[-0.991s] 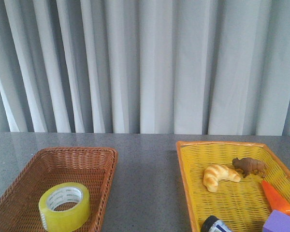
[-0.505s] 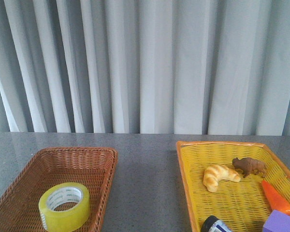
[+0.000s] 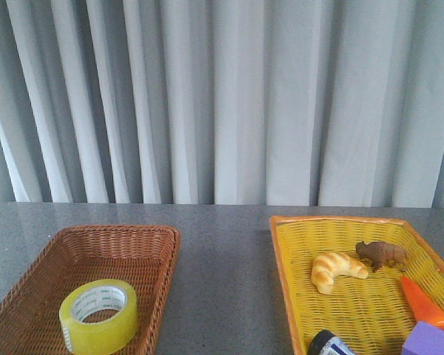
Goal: Transfer tape with both arms
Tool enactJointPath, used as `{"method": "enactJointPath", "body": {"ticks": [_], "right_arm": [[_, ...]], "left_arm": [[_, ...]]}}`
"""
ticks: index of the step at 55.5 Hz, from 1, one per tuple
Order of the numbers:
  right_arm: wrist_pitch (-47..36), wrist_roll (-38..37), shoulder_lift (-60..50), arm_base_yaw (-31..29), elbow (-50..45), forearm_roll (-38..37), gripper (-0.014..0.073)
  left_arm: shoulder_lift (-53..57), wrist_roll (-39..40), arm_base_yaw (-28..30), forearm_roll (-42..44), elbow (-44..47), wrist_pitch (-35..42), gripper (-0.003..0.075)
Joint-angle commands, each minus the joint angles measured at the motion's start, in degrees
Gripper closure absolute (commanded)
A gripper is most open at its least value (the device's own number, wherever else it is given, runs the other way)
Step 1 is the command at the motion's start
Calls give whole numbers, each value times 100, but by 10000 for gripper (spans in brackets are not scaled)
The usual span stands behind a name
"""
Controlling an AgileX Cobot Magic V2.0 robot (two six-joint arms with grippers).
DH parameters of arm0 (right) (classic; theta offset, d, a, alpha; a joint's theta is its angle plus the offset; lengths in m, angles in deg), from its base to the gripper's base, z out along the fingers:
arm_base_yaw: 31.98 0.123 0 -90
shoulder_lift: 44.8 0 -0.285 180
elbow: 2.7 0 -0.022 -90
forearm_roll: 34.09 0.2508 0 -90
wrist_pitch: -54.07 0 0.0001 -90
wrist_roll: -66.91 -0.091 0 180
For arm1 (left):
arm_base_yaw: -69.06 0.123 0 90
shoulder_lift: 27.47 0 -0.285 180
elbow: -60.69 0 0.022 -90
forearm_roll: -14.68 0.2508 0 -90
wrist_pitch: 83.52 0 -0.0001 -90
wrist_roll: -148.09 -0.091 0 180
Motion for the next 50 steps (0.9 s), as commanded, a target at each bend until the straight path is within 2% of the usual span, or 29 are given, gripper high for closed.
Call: {"method": "enactJointPath", "body": {"ticks": [1, 37, 41, 45, 50], "right_arm": [[-421, -13, 70, -28, 139, -17, 598], [-387, -8, 70, -28, 63, -25, 598], [-565, 3, 70, -42, -188, -285, 598], [-885, -262, 70, -170, -489, -542, 598], [-1444, -1010, 70, -489, -813, -793, 598]], "left_arm": [[88, 61, 3, -63, -54, 457, 727], [88, 61, 3, -63, -54, 457, 727], [88, 61, 3, -63, -54, 457, 727], [88, 61, 3, -63, -54, 457, 727], [88, 61, 3, -63, -54, 457, 727]]}}
